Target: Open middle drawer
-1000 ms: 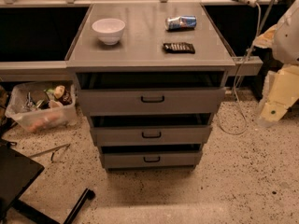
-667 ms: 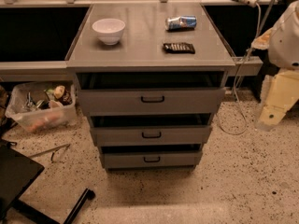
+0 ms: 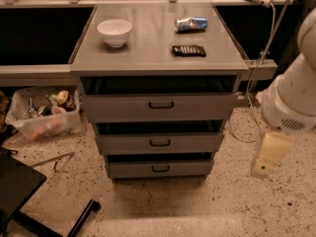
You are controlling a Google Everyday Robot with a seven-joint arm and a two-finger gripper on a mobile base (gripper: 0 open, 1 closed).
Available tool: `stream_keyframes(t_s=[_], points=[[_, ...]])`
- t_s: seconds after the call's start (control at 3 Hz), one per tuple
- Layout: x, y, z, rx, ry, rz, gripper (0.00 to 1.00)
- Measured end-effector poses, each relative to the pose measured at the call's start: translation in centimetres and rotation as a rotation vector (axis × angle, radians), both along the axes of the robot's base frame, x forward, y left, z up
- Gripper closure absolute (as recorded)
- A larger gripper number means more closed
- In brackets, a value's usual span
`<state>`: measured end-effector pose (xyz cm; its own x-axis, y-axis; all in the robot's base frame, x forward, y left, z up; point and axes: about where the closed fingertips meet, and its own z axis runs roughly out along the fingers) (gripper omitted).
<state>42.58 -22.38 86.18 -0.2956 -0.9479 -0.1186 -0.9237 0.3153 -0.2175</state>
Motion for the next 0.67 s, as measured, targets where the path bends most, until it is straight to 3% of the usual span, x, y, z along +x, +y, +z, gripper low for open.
stream_keyframes(t_s=[0.67], points=[[1.8, -0.3, -12.4, 0.142, 0.086, -0.160, 0.00]])
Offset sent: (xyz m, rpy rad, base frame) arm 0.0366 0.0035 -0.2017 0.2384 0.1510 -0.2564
